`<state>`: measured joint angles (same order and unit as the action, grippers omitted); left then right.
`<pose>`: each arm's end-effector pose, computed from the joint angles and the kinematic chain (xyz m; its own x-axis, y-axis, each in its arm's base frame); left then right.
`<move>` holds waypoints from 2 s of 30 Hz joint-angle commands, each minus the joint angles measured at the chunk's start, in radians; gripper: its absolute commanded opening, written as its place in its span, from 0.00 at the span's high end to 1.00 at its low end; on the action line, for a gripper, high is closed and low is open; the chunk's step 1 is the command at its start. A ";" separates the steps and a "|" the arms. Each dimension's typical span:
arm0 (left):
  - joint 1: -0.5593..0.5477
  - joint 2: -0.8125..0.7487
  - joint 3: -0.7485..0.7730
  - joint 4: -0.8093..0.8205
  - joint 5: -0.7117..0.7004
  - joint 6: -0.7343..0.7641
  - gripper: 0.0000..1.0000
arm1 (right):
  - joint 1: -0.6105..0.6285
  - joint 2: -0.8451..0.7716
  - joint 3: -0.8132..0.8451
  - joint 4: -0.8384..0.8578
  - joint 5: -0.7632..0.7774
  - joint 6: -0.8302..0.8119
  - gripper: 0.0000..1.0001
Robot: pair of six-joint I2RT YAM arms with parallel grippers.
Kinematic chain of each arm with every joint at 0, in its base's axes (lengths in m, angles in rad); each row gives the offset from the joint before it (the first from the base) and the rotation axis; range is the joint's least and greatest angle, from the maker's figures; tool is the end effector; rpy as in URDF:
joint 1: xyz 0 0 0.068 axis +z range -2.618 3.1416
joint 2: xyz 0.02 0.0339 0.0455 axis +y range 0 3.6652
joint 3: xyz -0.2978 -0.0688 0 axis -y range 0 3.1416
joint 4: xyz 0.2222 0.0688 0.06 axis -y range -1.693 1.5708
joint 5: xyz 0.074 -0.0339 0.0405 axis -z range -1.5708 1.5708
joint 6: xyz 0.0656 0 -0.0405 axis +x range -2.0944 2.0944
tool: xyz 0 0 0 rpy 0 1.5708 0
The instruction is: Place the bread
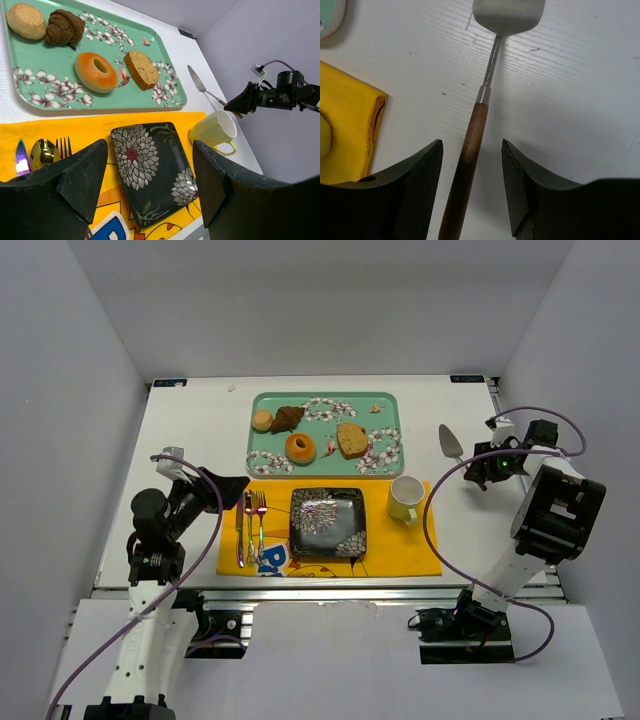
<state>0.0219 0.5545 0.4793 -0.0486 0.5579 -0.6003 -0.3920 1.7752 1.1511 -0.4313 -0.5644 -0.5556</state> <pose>0.1223 -0.0321 0.2974 -0.3881 -0.4878 -0.7819 0.3483 0.7078 -0.6145 0.3457 -0.1050 0.2113 -0.7249 -0.1826 -0.6642 -0.3569 0.9243 0.1354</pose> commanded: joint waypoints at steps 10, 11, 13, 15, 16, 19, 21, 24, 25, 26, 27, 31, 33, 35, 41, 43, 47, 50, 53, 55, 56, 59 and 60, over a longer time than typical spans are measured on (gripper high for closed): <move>-0.004 -0.022 0.004 -0.023 -0.001 -0.001 0.22 | 0.058 -0.088 -0.123 0.212 0.076 0.059 0.48; -0.005 -0.025 0.004 -0.028 -0.003 -0.001 0.22 | 0.067 -0.092 -0.131 0.221 0.095 0.060 0.48; -0.005 -0.030 0.005 -0.033 -0.003 -0.001 0.22 | 0.071 -0.095 -0.149 0.247 0.109 0.077 0.49; -0.004 -0.037 0.004 -0.039 -0.006 -0.001 0.22 | 0.085 -0.103 -0.168 0.273 0.144 0.089 0.50; -0.005 -0.041 0.005 -0.040 -0.006 -0.001 0.22 | 0.088 -0.105 -0.175 0.284 0.152 0.095 0.50; -0.005 -0.047 0.002 -0.045 -0.009 -0.001 0.22 | 0.100 -0.126 -0.221 0.345 0.181 0.114 0.51; -0.005 -0.047 0.004 -0.046 -0.009 -0.001 0.22 | 0.107 -0.135 -0.246 0.377 0.199 0.120 0.51; -0.005 -0.048 0.004 -0.046 -0.007 -0.003 0.22 | 0.110 -0.134 -0.266 0.407 0.221 0.146 0.52; -0.005 -0.047 0.004 -0.046 -0.007 -0.003 0.22 | 0.113 -0.132 -0.277 0.417 0.228 0.152 0.53; -0.005 -0.047 0.004 -0.046 -0.007 -0.003 0.22 | 0.113 -0.132 -0.280 0.419 0.231 0.160 0.53; -0.005 -0.047 0.005 -0.046 -0.007 -0.003 0.22 | 0.116 -0.131 -0.283 0.421 0.241 0.169 0.53; -0.005 -0.044 0.007 -0.046 -0.006 -0.003 0.22 | 0.119 -0.131 -0.286 0.450 0.256 0.183 0.56; -0.004 -0.044 0.007 -0.042 -0.006 -0.003 0.22 | 0.120 -0.129 -0.287 0.454 0.259 0.189 0.56; -0.004 -0.045 0.004 -0.039 -0.006 -0.009 0.22 | 0.120 -0.129 -0.287 0.456 0.261 0.191 0.57; -0.005 -0.044 0.007 -0.036 -0.006 -0.010 0.22 | 0.124 -0.125 -0.294 0.470 0.264 0.200 0.59; -0.004 -0.042 0.008 -0.036 -0.006 -0.012 0.22 | 0.124 -0.123 -0.295 0.473 0.265 0.201 0.60; -0.004 -0.044 0.008 -0.033 -0.006 -0.012 0.22 | 0.125 -0.123 -0.291 0.470 0.265 0.200 0.63; -0.005 -0.044 0.007 -0.030 -0.006 -0.013 0.22 | 0.125 -0.125 -0.289 0.467 0.267 0.198 0.65; -0.005 -0.044 0.008 -0.025 -0.004 -0.016 0.22 | 0.125 -0.128 -0.289 0.467 0.268 0.198 0.66; -0.004 -0.044 0.007 -0.025 -0.004 -0.016 0.22 | 0.125 -0.131 -0.291 0.467 0.268 0.197 0.67; -0.005 -0.044 0.008 -0.023 -0.004 -0.016 0.22 | 0.125 -0.131 -0.292 0.467 0.268 0.197 0.67; -0.005 -0.044 0.008 -0.025 -0.003 -0.016 0.22 | 0.125 -0.132 -0.294 0.468 0.271 0.195 0.71; -0.004 -0.044 0.007 -0.025 -0.003 -0.016 0.22 | 0.125 -0.134 -0.295 0.468 0.271 0.195 0.72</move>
<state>0.0219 0.5148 0.4793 -0.0883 0.5575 -0.6117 -0.2726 1.6722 0.8673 0.0036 -0.2977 -0.3660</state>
